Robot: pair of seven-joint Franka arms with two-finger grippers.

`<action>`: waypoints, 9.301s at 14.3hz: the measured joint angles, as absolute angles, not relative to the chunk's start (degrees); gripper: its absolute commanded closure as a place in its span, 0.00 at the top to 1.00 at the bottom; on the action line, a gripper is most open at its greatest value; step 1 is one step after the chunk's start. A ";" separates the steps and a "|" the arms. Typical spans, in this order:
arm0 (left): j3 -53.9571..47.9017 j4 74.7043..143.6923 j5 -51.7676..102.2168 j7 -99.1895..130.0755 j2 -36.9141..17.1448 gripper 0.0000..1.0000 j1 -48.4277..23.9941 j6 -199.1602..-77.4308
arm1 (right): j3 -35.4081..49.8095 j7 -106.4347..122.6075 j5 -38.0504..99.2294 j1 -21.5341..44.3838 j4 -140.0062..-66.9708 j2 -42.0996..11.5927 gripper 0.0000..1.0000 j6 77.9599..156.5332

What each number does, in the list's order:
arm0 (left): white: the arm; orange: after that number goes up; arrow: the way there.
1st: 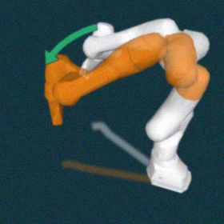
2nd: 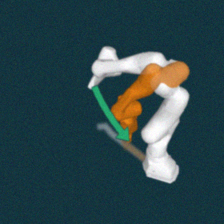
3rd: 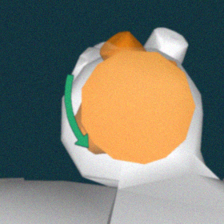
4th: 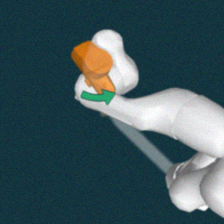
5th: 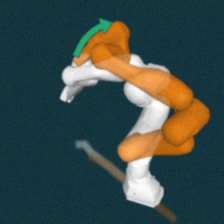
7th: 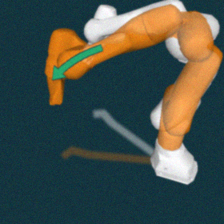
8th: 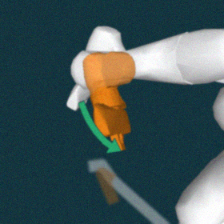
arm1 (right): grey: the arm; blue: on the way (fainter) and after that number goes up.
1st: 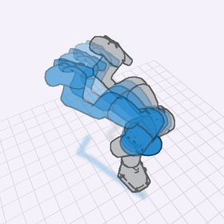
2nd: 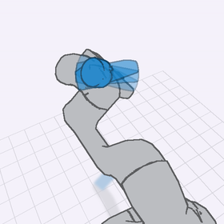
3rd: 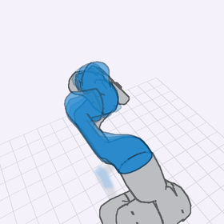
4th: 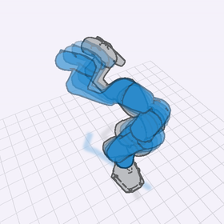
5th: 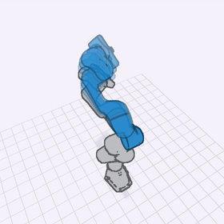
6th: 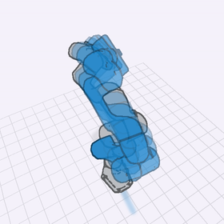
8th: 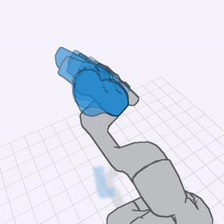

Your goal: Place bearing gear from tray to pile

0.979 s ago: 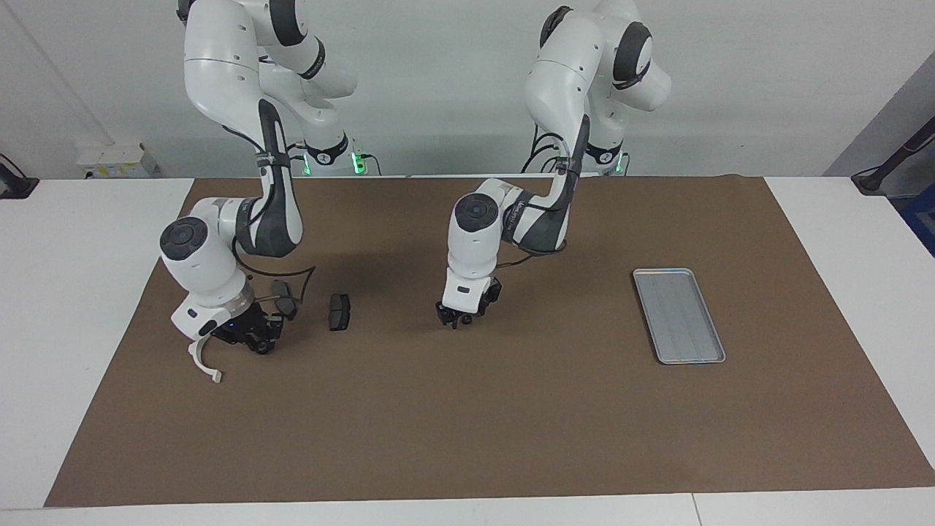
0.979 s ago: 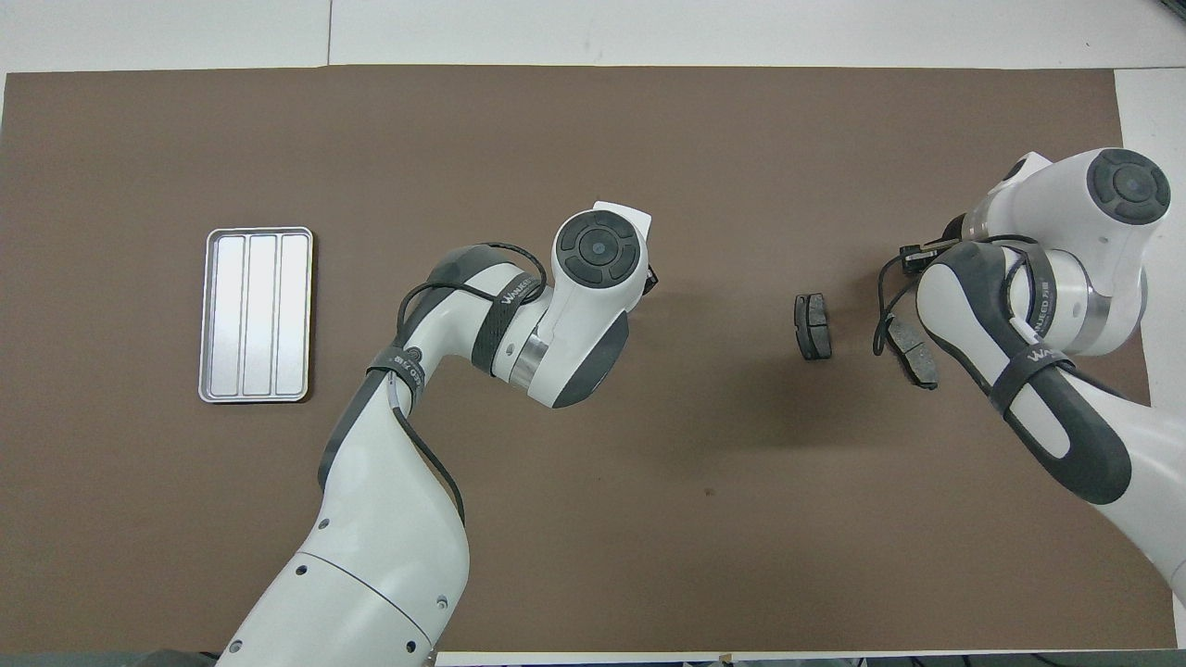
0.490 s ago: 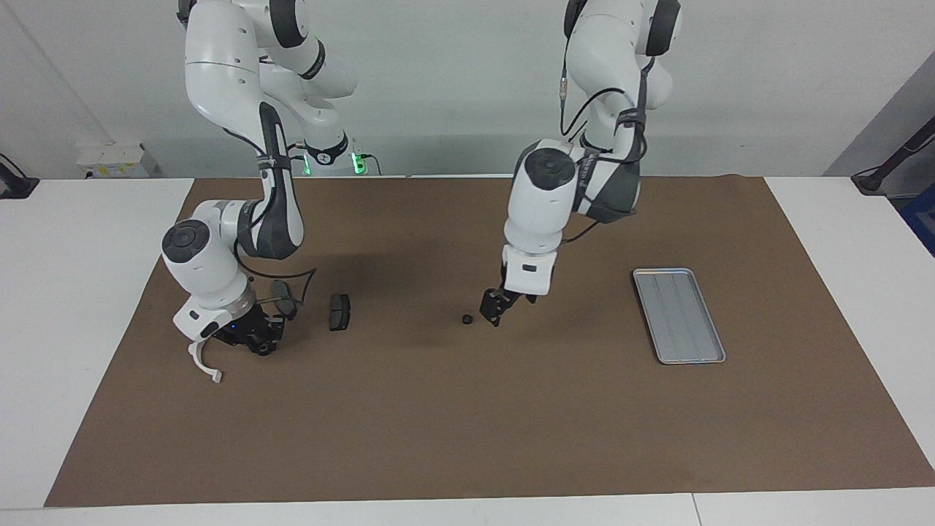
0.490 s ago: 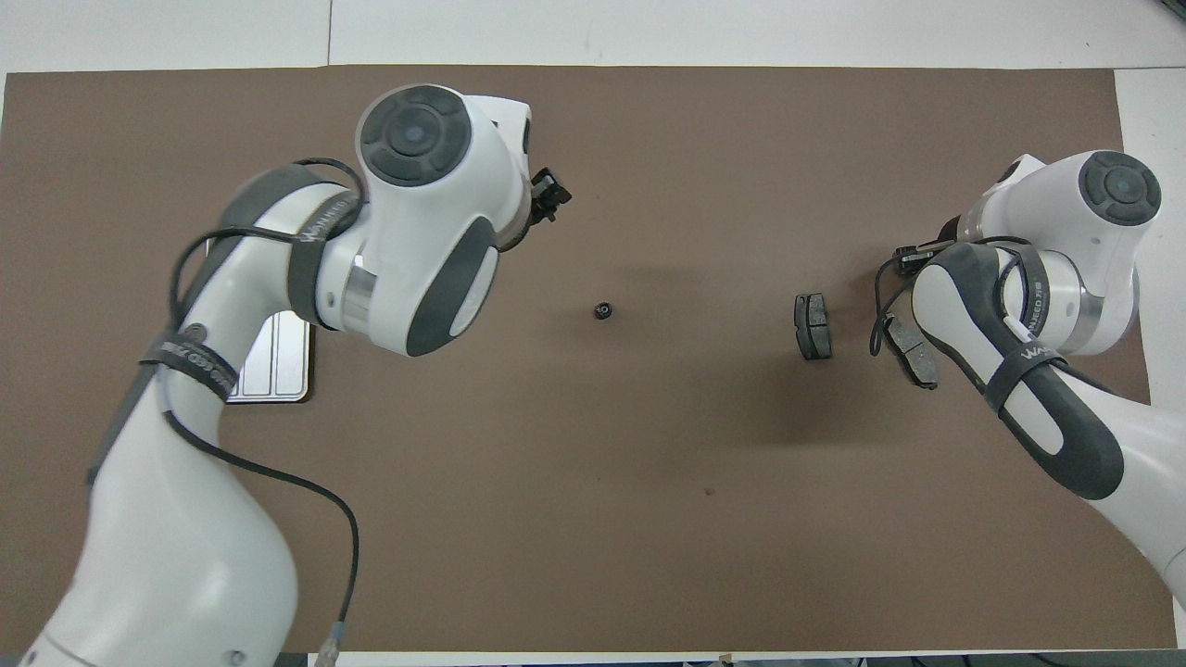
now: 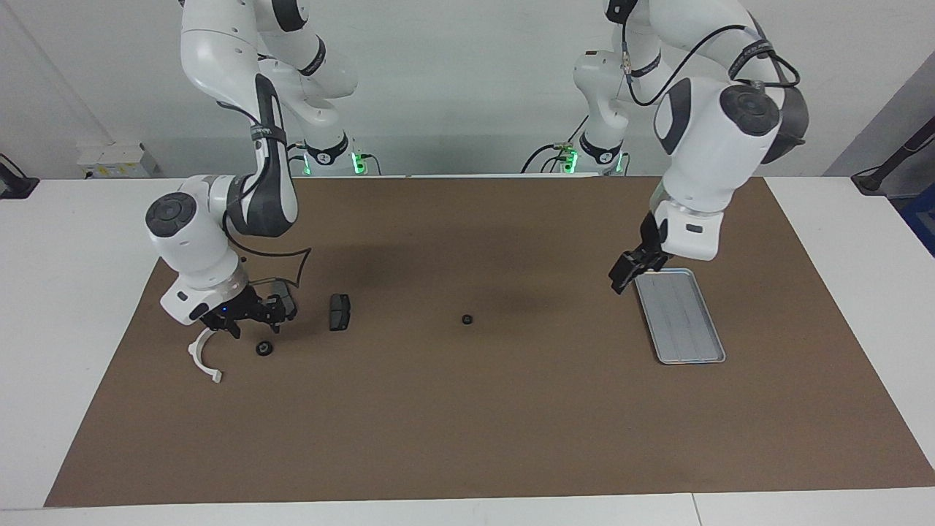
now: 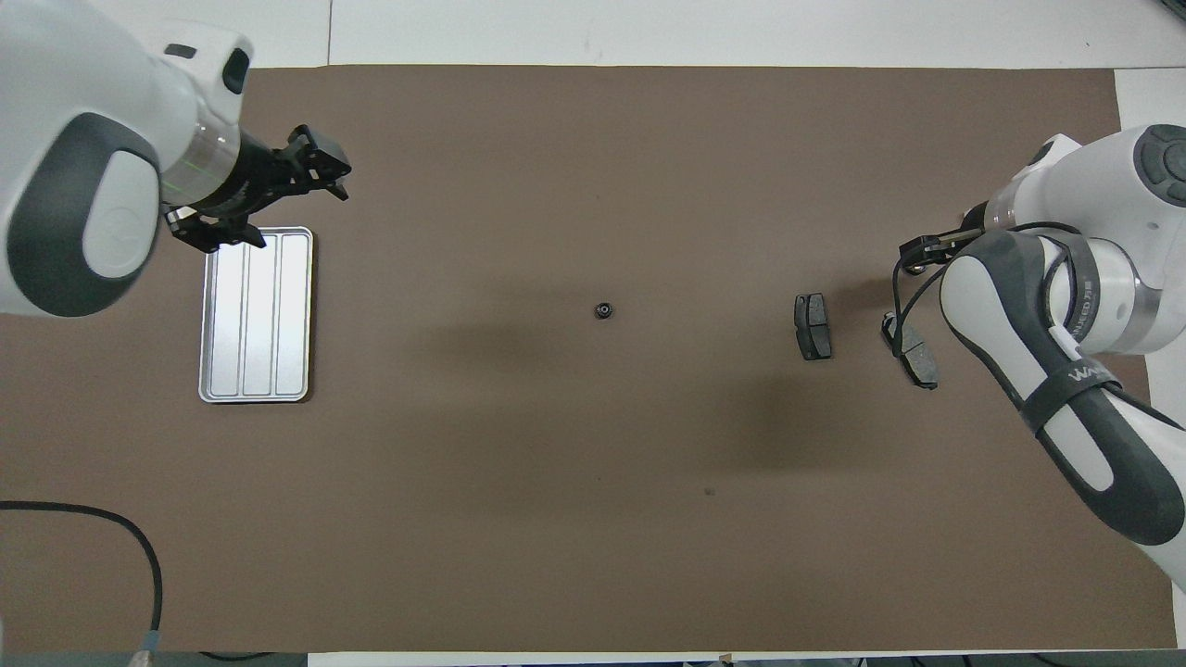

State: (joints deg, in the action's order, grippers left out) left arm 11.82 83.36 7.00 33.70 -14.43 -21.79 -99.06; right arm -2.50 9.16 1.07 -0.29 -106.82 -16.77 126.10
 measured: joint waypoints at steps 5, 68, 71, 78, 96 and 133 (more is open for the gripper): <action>11.83 83.42 7.00 22.94 -8.69 1.00 -14.23 -92.02 | -1.95 -3.65 1.07 9.21 -103.22 -13.79 0.75 119.63; 4.80 91.31 2.46 6.39 -0.02 1.00 -2.64 -89.14 | -2.87 -5.41 -3.02 10.57 -90.82 -23.57 0.01 121.50; 4.80 91.32 2.46 6.39 -0.02 1.00 -2.64 -89.17 | -2.83 2.89 0.12 5.25 -91.79 -23.58 0.01 121.42; 4.76 91.37 2.46 6.39 -0.02 1.00 -2.65 -89.17 | -2.42 7.03 1.15 2.91 -99.86 -22.19 0.00 125.52; 4.22 91.41 2.46 6.39 -0.02 1.00 -2.76 -89.20 | -2.06 7.03 1.15 3.28 -111.90 -21.42 0.07 135.47; 4.39 91.51 2.45 6.37 -0.02 1.00 -2.70 -90.06 | -2.85 8.73 -0.83 -1.98 -94.62 1.94 1.00 92.35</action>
